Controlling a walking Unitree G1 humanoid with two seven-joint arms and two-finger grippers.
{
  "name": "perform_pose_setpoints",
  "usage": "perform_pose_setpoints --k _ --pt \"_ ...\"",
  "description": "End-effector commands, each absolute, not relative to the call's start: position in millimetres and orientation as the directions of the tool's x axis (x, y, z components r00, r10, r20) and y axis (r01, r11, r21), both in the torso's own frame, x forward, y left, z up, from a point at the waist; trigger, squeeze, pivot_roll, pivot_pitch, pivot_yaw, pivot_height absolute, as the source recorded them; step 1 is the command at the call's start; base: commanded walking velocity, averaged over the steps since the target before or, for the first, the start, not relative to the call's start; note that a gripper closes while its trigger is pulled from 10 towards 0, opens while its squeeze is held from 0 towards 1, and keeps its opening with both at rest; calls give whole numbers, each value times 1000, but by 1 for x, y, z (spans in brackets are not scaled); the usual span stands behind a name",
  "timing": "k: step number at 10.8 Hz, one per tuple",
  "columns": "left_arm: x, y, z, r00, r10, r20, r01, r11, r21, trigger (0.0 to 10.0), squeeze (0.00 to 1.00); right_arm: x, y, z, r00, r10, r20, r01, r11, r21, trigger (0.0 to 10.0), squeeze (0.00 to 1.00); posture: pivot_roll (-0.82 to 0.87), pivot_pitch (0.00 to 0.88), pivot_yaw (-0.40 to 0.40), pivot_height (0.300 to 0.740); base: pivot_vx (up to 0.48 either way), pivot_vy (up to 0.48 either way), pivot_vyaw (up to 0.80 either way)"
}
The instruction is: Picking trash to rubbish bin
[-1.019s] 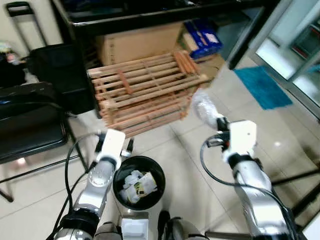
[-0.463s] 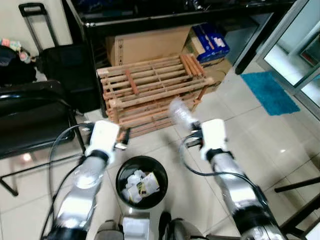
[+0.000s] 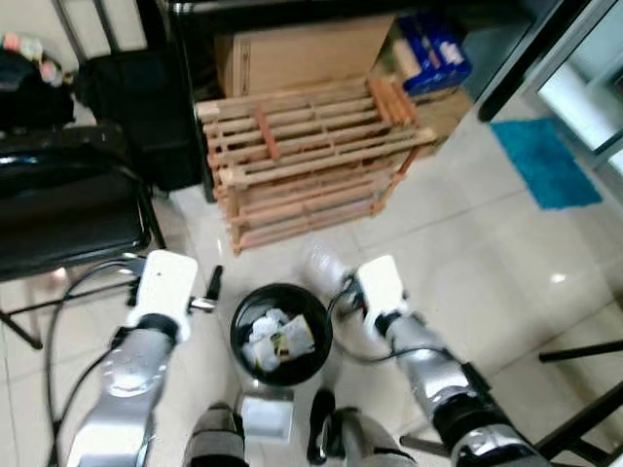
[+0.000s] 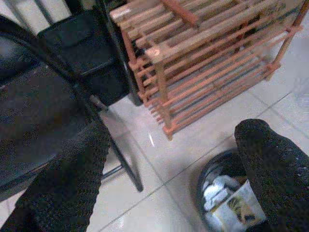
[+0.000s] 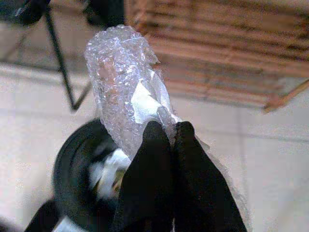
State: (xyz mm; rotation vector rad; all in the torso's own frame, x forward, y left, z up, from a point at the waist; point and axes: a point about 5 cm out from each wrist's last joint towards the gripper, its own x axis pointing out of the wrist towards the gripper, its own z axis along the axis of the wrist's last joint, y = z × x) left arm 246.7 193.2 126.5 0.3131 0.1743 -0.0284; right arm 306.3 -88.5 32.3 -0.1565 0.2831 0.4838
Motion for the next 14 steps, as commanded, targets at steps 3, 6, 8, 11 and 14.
perform_pose_setpoints --k 3,6,8,11,14 --pt "234 198 129 974 4 -227 69 949 309 10000 0 286 -77 6 767 491 -413 -559 827 -54 10000 0 577 397 -130 740 0 0 0" --pt "233 199 133 970 3 -244 76 946 314 10000 0 281 -68 0 745 509 -432 -579 815 -39 10000 0 583 400 -125 740 0 0 0" --pt "233 199 133 967 6 -253 76 948 311 10000 0 276 -61 -4 722 530 -444 -601 799 -25 10000 0 583 399 -126 740 0 0 0" --pt "233 196 131 964 4 -264 79 950 303 10000 0 271 -51 -5 687 580 -437 -639 769 17 10000 1000 578 395 -128 740 0 0 0" --pt "235 196 129 962 7 -272 78 951 299 10000 0 271 -52 -6 684 582 -439 -643 766 15 10000 1000 574 392 -130 740 0 0 0"
